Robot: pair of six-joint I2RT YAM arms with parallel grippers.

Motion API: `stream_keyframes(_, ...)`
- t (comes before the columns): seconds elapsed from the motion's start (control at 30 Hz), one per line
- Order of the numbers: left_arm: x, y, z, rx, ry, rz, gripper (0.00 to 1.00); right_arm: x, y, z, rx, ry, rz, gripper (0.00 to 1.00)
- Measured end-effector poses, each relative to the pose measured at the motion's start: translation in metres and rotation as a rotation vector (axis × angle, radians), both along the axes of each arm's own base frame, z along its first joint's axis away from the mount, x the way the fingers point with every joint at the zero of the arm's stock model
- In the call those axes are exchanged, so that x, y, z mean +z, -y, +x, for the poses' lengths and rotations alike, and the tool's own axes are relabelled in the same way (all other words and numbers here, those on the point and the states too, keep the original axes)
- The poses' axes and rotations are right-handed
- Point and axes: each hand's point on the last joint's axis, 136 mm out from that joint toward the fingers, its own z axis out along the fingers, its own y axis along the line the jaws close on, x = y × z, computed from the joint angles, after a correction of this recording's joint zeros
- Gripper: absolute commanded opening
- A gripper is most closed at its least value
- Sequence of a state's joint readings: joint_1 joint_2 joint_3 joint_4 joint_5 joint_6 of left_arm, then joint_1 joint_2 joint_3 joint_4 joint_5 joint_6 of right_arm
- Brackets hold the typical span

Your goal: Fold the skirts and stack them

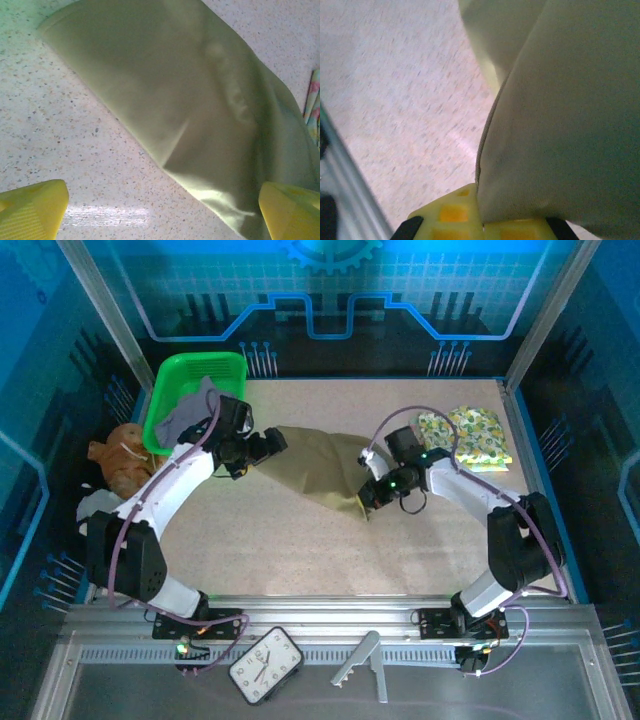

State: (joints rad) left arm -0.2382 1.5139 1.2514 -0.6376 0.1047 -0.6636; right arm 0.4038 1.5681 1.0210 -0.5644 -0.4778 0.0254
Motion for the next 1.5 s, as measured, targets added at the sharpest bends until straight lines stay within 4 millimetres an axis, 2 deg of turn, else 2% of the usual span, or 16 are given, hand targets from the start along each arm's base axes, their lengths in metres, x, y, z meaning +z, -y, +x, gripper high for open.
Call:
stream_keyframes(0.1, 0.002, 0.003, 0.007, -0.025, 0.008, 0.004, 0.99, -0.016, 0.021, -0.017, -0.099, -0.116, 0.015, 0.06)
stream_keyframes(0.2, -0.006, 0.012, 0.017, -0.058, -0.002, 0.000, 0.98, -0.027, 0.049, -0.013, -0.235, -0.201, 0.008, 0.06)
stream_keyframes(0.3, -0.030, 0.029, 0.042, -0.097, -0.048, -0.010, 0.98, -0.032, 0.059, -0.010, -0.284, -0.235, 0.000, 0.06)
stream_keyframes(0.43, -0.082, 0.053, 0.072, -0.141, -0.121, -0.021, 0.98, -0.039, 0.059, -0.012, -0.298, -0.269, -0.012, 0.08)
stream_keyframes(0.53, -0.118, 0.062, 0.068, -0.156, -0.185, -0.011, 0.99, -0.046, 0.061, -0.010, -0.308, -0.297, -0.034, 0.09)
stream_keyframes(0.63, -0.136, 0.064, 0.048, -0.168, -0.213, 0.006, 0.99, -0.047, 0.058, 0.002, -0.309, -0.297, -0.035, 0.11)
stream_keyframes(0.7, -0.133, 0.065, 0.035, -0.148, -0.185, -0.012, 0.99, -0.042, 0.055, 0.014, -0.307, -0.272, -0.024, 0.13)
stream_keyframes(0.83, -0.135, 0.059, -0.019, -0.082, -0.183, -0.074, 0.99, -0.028, 0.049, 0.041, -0.305, -0.180, 0.010, 0.17)
stream_keyframes(0.93, -0.132, 0.063, -0.057, -0.061, -0.223, -0.108, 0.99, -0.023, 0.050, 0.057, -0.317, -0.127, 0.001, 0.24)
stream_keyframes(1.03, -0.120, 0.067, -0.078, -0.066, -0.260, -0.100, 0.99, -0.021, 0.062, 0.069, -0.385, -0.080, -0.061, 0.39)
stream_keyframes(1.13, -0.086, 0.057, -0.075, -0.026, -0.204, -0.089, 0.99, -0.008, 0.084, 0.069, -0.515, -0.043, -0.104, 0.56)
stream_keyframes(1.17, -0.072, 0.052, -0.069, -0.006, -0.163, -0.092, 0.99, -0.001, 0.090, 0.067, -0.554, -0.032, -0.088, 0.72)
stream_keyframes(1.2, -0.058, 0.046, -0.063, 0.018, -0.121, -0.095, 0.99, 0.005, 0.096, 0.065, -0.591, -0.025, -0.067, 0.79)
stream_keyframes(1.27, -0.036, 0.028, -0.049, 0.079, -0.050, -0.096, 0.99, 0.013, 0.108, 0.062, -0.650, -0.010, -0.025, 0.81)
stream_keyframes(1.33, -0.030, 0.008, -0.039, 0.140, -0.025, -0.081, 0.99, 0.011, 0.109, 0.063, -0.663, -0.010, -0.012, 0.78)
stream_keyframes(1.5, -0.055, -0.026, -0.036, 0.213, -0.093, -0.004, 0.99, -0.015, 0.099, 0.066, -0.620, -0.049, 0.009, 0.56)
